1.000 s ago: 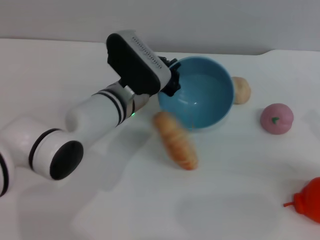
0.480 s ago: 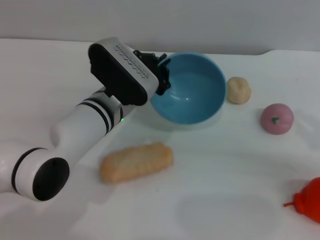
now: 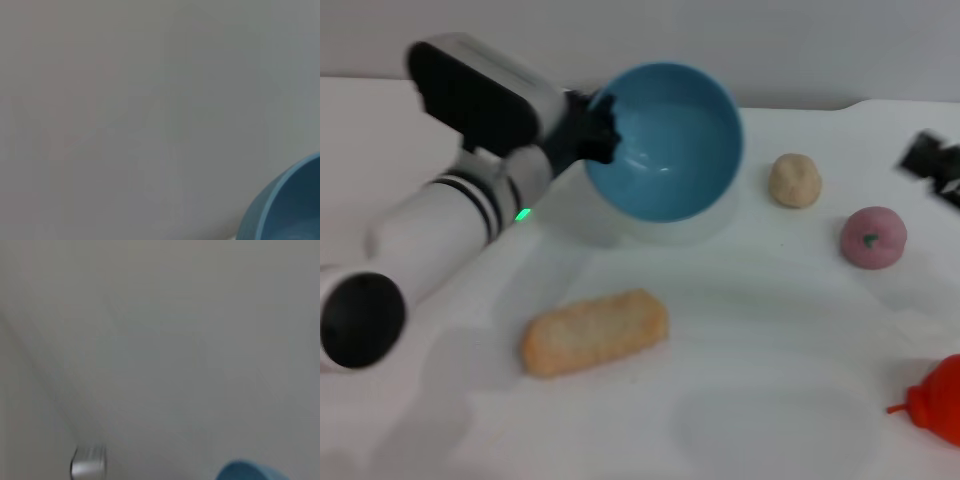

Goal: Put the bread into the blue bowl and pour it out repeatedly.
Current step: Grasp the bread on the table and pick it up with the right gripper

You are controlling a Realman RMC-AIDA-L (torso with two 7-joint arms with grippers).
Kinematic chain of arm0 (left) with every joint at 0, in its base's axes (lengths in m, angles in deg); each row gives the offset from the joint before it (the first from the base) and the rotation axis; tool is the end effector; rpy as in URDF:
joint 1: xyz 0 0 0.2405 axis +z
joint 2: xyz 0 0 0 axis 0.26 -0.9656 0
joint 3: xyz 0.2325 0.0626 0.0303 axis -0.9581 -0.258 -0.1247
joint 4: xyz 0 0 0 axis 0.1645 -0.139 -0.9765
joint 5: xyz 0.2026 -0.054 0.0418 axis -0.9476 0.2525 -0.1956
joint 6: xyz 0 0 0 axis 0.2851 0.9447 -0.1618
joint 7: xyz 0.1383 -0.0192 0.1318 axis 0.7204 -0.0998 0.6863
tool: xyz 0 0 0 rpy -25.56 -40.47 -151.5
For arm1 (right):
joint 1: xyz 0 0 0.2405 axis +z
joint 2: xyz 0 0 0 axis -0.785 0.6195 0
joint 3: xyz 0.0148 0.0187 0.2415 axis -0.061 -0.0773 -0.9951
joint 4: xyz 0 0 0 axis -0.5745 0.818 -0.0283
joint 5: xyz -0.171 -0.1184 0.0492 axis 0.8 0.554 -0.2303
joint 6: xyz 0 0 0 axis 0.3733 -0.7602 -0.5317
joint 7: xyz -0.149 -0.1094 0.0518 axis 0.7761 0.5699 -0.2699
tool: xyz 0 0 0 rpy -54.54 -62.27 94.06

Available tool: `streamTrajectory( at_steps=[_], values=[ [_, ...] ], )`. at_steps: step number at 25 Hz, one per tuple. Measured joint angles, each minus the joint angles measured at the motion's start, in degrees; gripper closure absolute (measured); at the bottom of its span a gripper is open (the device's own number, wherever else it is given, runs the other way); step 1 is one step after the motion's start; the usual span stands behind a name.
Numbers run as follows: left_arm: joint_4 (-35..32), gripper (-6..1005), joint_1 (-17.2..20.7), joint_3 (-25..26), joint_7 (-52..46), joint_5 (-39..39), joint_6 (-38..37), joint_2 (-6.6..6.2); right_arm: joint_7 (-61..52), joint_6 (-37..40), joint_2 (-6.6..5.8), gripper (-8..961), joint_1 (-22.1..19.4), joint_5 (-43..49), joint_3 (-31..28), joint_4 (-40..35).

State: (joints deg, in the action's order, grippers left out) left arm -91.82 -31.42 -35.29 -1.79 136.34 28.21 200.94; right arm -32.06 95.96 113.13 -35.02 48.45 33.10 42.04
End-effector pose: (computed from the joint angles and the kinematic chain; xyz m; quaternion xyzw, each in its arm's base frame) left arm -0.2013 0.4058 -0.0860 -0.8364 -0.2140 -0.1394 0.4850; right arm 0.2313 0.3157 0.0121 -0.8313 0.3118 0.4345 0.1517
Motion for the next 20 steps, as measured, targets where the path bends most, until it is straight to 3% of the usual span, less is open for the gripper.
streamTrajectory(
  at_steps=[11, 20],
  values=[
    [-4.2, 1001, 2.3, 21.6, -7.5, 3.5, 31.9, -0.13, -8.6, -10.2, 0.05, 462, 7.0, 10.3, 16.9, -8.0],
    [-4.4, 1000, 1.6, 35.1, -8.9, 3.4, 48.9, -0.32, -17.8, -19.7, 0.02, 463, 10.7, 19.3, 32.4, -13.7]
  ],
)
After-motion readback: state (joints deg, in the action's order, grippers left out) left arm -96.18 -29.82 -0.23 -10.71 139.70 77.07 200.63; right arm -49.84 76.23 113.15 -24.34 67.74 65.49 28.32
